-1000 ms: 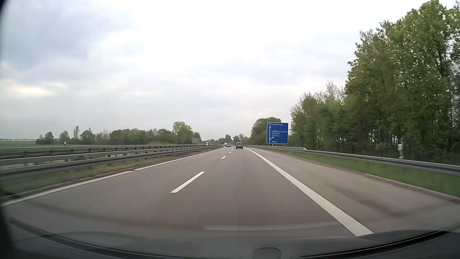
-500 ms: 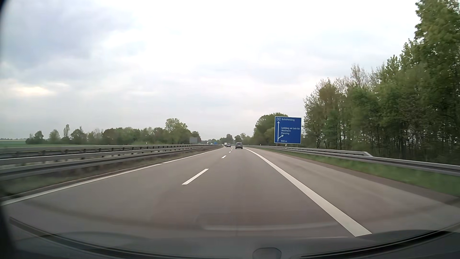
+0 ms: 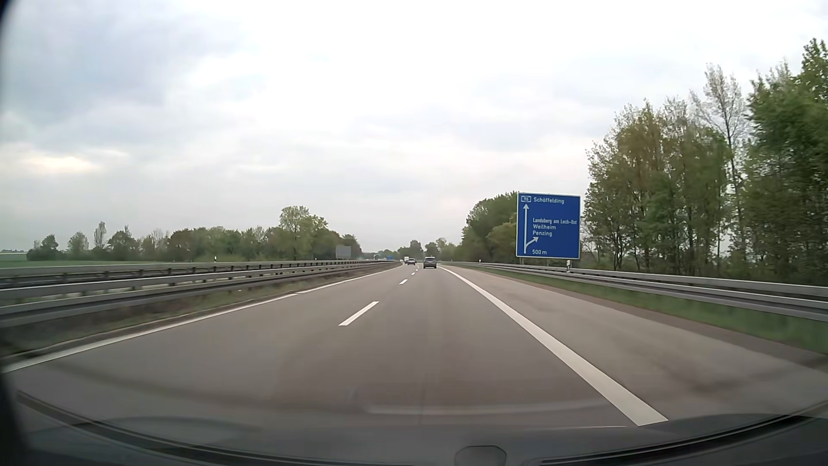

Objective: Follow the waypoints while adhering to traffic rules and regulations

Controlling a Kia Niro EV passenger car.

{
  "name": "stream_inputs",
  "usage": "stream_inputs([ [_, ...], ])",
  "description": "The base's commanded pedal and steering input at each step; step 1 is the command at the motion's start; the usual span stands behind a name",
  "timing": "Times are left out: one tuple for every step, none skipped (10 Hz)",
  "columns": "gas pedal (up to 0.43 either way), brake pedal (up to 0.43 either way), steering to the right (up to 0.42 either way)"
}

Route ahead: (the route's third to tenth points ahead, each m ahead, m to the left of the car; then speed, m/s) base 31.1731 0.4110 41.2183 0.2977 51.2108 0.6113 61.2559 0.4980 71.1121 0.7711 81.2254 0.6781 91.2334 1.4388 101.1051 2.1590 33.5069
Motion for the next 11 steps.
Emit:
stream_inputs([
  [0.248,0.0,-0.004],
  [0.248,0.0,-0.004],
  [0.248,0.0,-0.004],
  [0.248,0.0,-0.004],
  [0.248,0.0,-0.004],
  [0.248,0.0,-0.004],
  [0.248,0.0,-0.004],
  [0.248,0.0,-0.004],
  [0.248,0.0,-0.004],
  [0.248,0.0,-0.005],
  [0.248,0.0,-0.005],
])
